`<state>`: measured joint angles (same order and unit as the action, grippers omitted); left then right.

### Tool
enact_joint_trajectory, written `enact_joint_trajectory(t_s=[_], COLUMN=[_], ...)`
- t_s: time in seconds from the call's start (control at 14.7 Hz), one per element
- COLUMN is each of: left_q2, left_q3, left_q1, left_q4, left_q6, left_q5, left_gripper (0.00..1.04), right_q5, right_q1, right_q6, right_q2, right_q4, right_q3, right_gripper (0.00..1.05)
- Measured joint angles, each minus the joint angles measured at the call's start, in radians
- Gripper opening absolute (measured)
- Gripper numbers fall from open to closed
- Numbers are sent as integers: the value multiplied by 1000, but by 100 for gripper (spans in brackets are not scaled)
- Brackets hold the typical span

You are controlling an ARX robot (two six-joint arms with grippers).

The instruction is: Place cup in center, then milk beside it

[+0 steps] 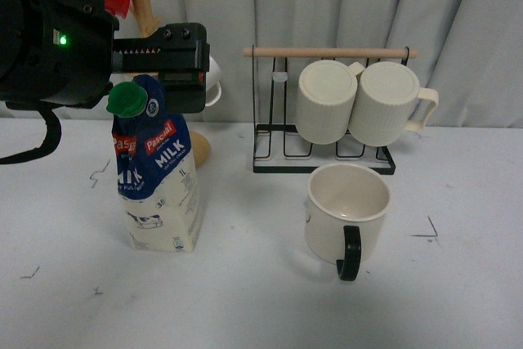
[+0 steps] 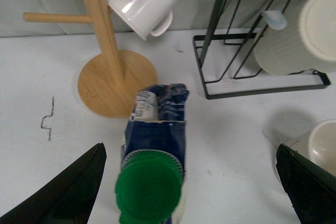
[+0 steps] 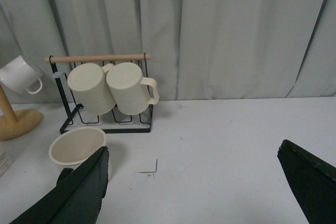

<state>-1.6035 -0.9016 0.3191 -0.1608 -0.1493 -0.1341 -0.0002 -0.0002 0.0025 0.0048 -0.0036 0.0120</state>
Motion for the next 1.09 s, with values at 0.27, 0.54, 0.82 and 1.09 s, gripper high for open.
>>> enact_joint_trajectory(t_s=[0.27,0.54,0.82,1.09], left_q2=[-46,-77,-96,-97], left_q3=[34,76,97,112], left_q1=[-27,-31,-15,-6], left_q4=[-34,-73,-106,-111], left_q6=[1,8,14,21], left_q5=[-22,-31,-43,-46], left_gripper=[98,98,94,47], right_q5=[0,0,0,0], right_q1=[0,0,0,0], right_q6=[0,0,0,0], right_q2=[0,0,0,0], right_q4=[0,0,0,0], right_q3=[0,0,0,0], right_gripper=[98,98,98,98])
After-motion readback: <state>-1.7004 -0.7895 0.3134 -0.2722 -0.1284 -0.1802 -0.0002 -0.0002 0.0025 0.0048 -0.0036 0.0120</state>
